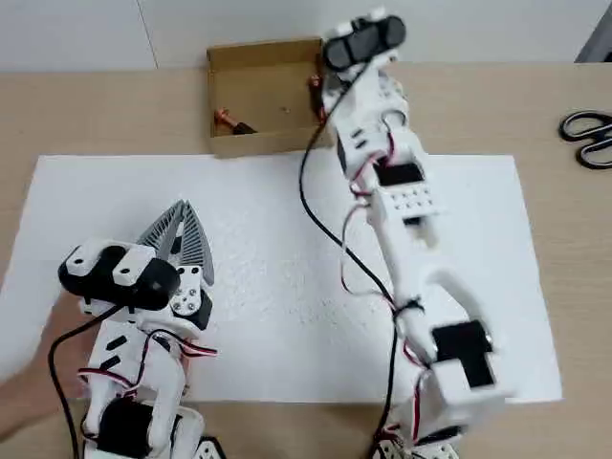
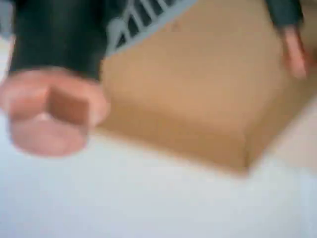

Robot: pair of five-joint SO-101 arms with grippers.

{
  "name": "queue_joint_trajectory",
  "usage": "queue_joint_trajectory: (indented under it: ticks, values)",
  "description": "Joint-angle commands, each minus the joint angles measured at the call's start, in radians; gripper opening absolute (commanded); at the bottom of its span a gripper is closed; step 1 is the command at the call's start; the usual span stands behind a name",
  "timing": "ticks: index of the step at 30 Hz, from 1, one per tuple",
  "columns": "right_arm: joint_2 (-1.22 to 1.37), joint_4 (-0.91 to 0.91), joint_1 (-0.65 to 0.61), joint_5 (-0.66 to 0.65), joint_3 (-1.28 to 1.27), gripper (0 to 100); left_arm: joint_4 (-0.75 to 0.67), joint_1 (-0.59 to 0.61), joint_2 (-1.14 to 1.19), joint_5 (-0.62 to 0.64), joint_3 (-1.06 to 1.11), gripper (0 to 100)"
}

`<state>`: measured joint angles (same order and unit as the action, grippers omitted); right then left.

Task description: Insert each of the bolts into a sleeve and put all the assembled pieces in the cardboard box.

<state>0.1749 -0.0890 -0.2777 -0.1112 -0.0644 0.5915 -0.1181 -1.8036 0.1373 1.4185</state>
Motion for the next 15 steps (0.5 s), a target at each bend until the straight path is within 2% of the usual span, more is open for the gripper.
queue_joint_trajectory:
  ticks: [1, 7, 15]
  values:
    - [0.068, -0.062, -0.028, -0.029, 0.25, 0.4, -0.023, 0.006, -0.015, 0.006, -0.004, 1]
    - [0.295, -0.097, -0.047, -0.207, 0.497, 0.4, -0.023, 0.006, -0.015, 0.006, -0.004, 1]
    - [0.684, -0.091, -0.044, -0.299, 0.83, 0.4, -0.023, 0.006, -0.015, 0.006, -0.004, 1]
